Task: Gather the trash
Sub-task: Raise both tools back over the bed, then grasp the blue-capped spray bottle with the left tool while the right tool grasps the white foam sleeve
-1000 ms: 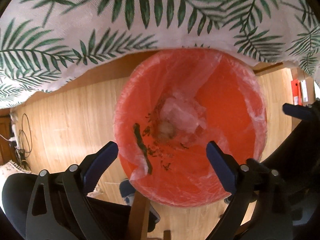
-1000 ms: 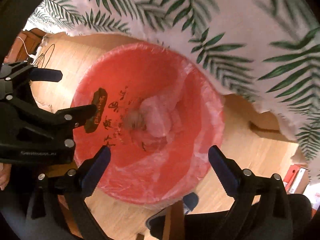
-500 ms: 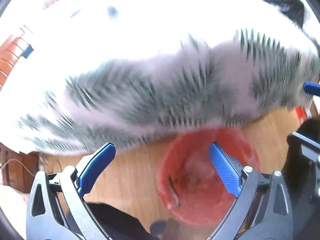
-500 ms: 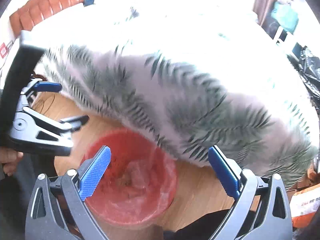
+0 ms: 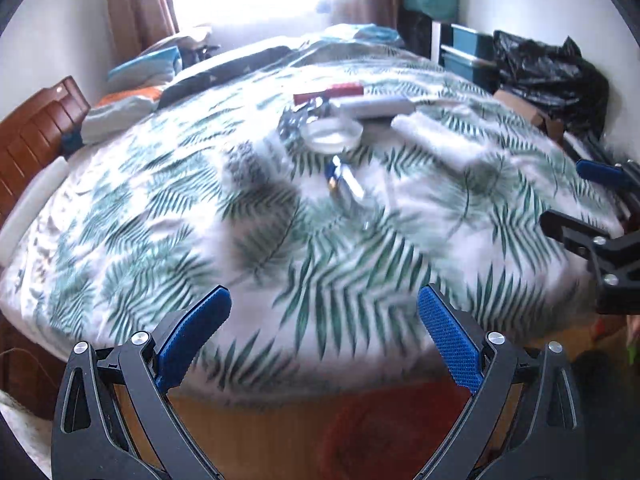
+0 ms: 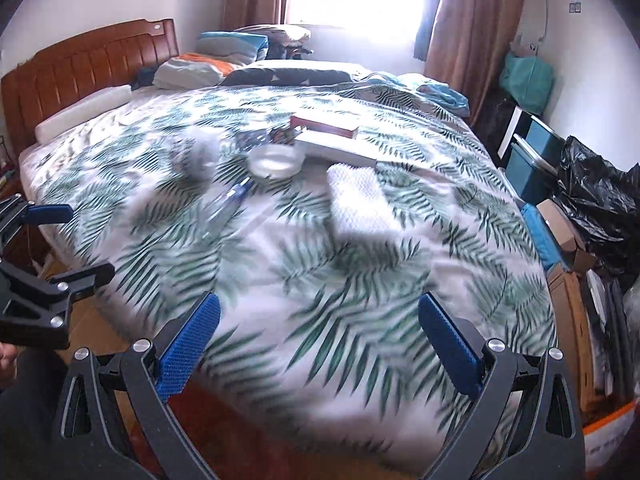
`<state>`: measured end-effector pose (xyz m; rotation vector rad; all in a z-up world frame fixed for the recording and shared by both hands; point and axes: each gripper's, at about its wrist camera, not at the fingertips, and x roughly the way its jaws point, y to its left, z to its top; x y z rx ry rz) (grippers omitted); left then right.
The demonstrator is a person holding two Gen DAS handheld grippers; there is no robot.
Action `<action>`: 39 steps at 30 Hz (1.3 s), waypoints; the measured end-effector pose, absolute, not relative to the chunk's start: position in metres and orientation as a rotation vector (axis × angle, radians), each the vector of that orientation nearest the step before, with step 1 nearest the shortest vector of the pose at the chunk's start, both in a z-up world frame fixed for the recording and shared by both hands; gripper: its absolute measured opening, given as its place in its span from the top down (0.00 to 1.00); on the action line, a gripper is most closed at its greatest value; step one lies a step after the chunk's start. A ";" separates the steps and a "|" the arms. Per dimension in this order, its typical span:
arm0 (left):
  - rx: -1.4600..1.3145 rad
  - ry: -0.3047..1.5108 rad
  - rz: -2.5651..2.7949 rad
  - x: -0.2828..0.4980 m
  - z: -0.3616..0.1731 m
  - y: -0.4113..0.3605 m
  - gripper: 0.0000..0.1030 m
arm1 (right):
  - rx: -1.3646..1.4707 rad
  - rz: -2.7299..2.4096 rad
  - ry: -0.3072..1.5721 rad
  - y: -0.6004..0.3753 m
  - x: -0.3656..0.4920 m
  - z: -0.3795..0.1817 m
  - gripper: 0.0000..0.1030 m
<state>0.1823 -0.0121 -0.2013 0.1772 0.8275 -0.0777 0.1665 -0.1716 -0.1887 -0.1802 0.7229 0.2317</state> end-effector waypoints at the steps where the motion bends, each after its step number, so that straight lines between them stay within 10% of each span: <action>1: 0.167 0.826 -0.087 0.188 -0.202 -0.017 0.06 | -0.183 0.223 0.719 -0.174 0.176 -0.188 0.05; 17: 0.045 0.903 0.008 0.308 -0.251 -0.036 0.09 | -0.174 0.171 0.735 -0.193 0.245 -0.212 0.05; 26: 0.056 0.948 -0.020 0.324 -0.269 -0.038 0.43 | -0.164 0.178 0.745 -0.193 0.262 -0.220 0.05; 28: 0.055 0.942 -0.030 0.322 -0.268 -0.037 0.66 | -0.168 0.178 0.746 -0.192 0.265 -0.222 0.05; 39: 0.062 0.936 -0.049 0.316 -0.266 -0.030 0.67 | -0.215 0.154 0.774 -0.169 0.326 -0.235 0.05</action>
